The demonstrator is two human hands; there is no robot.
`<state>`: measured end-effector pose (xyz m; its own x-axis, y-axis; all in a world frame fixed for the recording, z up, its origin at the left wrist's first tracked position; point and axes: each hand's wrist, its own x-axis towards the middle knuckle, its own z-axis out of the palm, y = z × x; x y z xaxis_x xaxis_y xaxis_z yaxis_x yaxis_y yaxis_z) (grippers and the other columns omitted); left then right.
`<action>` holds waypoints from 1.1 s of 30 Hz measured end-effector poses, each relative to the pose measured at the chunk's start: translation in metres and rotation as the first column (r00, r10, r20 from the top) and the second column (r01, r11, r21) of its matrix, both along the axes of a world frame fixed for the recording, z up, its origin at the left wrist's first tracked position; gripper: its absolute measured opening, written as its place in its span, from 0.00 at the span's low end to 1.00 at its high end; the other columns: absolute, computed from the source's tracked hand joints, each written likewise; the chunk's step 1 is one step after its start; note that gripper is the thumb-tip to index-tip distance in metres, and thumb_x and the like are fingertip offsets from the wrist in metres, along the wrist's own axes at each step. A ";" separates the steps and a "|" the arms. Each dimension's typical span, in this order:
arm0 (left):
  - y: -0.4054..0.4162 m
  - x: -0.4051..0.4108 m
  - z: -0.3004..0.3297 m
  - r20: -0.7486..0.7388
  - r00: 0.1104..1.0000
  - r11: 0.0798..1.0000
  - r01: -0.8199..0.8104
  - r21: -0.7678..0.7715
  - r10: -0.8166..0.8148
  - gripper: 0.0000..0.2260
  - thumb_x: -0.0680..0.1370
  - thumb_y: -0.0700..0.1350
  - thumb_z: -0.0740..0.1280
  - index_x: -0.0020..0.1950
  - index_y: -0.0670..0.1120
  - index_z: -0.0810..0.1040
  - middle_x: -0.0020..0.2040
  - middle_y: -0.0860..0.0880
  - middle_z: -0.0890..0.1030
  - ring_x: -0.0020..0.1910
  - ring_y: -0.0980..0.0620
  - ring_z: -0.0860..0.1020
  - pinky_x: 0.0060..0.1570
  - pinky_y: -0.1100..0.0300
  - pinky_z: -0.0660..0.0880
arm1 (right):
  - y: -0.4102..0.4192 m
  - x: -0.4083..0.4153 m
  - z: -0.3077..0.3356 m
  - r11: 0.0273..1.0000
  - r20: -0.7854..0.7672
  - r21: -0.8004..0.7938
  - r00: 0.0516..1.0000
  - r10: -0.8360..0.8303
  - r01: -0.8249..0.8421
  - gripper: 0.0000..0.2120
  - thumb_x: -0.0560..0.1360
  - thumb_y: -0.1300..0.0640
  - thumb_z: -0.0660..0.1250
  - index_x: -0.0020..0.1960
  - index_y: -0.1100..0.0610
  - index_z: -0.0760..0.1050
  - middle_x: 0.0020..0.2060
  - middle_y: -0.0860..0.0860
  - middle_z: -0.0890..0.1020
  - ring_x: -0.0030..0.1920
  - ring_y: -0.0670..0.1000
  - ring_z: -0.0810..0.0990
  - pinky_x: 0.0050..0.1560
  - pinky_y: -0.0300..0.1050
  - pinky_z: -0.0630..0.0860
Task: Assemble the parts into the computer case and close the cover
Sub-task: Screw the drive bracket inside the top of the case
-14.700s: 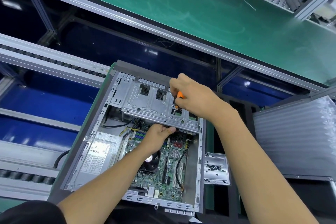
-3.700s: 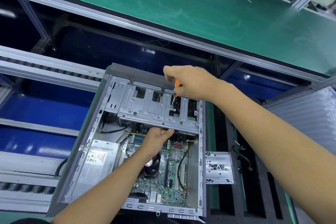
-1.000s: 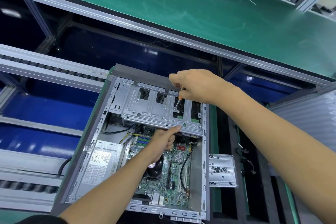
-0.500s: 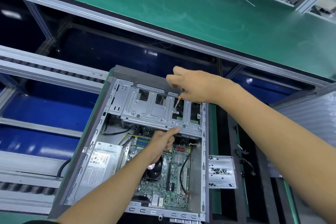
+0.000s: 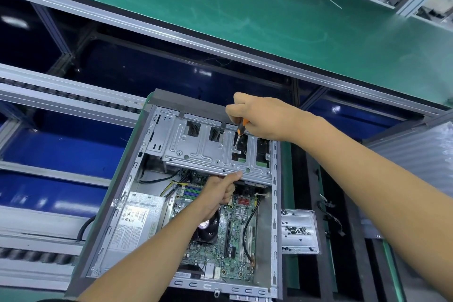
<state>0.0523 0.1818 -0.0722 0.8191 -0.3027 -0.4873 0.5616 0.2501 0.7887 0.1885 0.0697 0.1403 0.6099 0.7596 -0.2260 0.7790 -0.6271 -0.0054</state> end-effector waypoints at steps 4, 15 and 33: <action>-0.001 0.000 -0.001 -0.002 1.000 1.000 -0.016 -0.005 0.016 0.38 0.64 0.71 0.75 0.57 0.41 0.73 0.25 0.52 0.58 0.26 0.51 0.55 0.29 0.70 0.67 | -0.005 0.001 0.003 1.000 0.155 -0.030 0.988 0.011 -0.006 0.11 0.76 0.52 0.65 0.46 0.47 0.62 0.29 0.45 0.69 0.26 0.46 0.67 0.28 0.42 0.56; 0.001 0.000 -0.003 0.006 1.000 1.000 0.002 0.007 -0.002 0.26 0.68 0.68 0.74 0.31 0.49 0.68 0.25 0.52 0.58 0.26 0.51 0.54 0.29 0.68 0.66 | -0.003 -0.001 -0.001 0.991 -0.159 0.090 0.984 -0.085 0.101 0.18 0.73 0.65 0.64 0.45 0.43 0.62 0.44 0.44 0.71 0.39 0.47 0.74 0.32 0.47 0.65; 0.001 0.001 -0.004 -0.021 1.000 1.000 0.002 0.011 -0.002 0.26 0.69 0.66 0.75 0.31 0.50 0.65 0.25 0.53 0.57 0.26 0.52 0.55 0.29 0.65 0.63 | -0.003 0.002 0.000 0.991 -0.214 0.094 0.974 -0.078 0.100 0.18 0.69 0.70 0.63 0.46 0.48 0.66 0.45 0.45 0.71 0.40 0.49 0.75 0.32 0.46 0.65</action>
<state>0.0532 0.1832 -0.0763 0.8082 -0.2984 -0.5077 0.5784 0.2401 0.7796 0.1908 0.0664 0.1403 0.6238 0.7301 -0.2790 0.6944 -0.6815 -0.2308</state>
